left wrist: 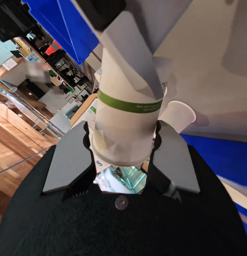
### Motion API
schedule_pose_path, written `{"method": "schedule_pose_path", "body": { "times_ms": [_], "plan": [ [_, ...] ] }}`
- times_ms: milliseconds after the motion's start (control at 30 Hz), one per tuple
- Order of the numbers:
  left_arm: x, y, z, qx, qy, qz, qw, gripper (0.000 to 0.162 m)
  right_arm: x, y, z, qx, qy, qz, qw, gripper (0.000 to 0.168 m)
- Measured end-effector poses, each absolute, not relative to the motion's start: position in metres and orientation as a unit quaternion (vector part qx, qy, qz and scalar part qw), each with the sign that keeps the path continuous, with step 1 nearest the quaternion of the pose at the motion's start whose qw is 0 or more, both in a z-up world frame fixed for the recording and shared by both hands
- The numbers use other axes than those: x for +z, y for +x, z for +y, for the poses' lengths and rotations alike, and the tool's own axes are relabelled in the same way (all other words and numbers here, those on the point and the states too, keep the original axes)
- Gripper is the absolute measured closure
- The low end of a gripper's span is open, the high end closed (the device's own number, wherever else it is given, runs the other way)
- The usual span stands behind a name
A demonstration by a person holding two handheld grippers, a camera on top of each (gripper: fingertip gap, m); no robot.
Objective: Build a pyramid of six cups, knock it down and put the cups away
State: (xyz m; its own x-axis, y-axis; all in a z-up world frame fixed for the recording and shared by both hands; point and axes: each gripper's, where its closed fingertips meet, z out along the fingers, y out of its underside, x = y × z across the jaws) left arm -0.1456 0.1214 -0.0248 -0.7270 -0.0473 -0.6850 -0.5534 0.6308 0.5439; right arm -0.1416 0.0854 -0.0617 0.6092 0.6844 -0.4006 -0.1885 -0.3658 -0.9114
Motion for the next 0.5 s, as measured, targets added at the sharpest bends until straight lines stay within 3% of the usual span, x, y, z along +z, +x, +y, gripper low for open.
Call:
{"method": "schedule_pose_path", "body": {
  "times_ms": [133, 300, 367, 500],
  "plan": [
    [-0.041, -0.145, 0.126, 0.419, -0.157, 0.843, 0.299, 0.073, -0.063, -0.141, 0.084, 0.393, -0.727, -0.179, 0.533, 0.094],
    [-0.04, -0.145, 0.13, 0.388, -0.209, 0.825, 0.354, 0.075, -0.056, -0.13, 0.083, 0.388, -0.711, -0.175, 0.56, 0.094],
    [-0.03, -0.153, 0.143, 0.363, -0.269, 0.796, 0.402, 0.075, -0.048, -0.116, 0.082, 0.386, -0.699, -0.159, 0.581, 0.088],
    [-0.011, -0.177, 0.187, 0.203, -0.499, 0.673, 0.507, 0.076, -0.038, -0.089, 0.08, 0.387, -0.68, -0.124, 0.61, 0.091]
  ]
}}
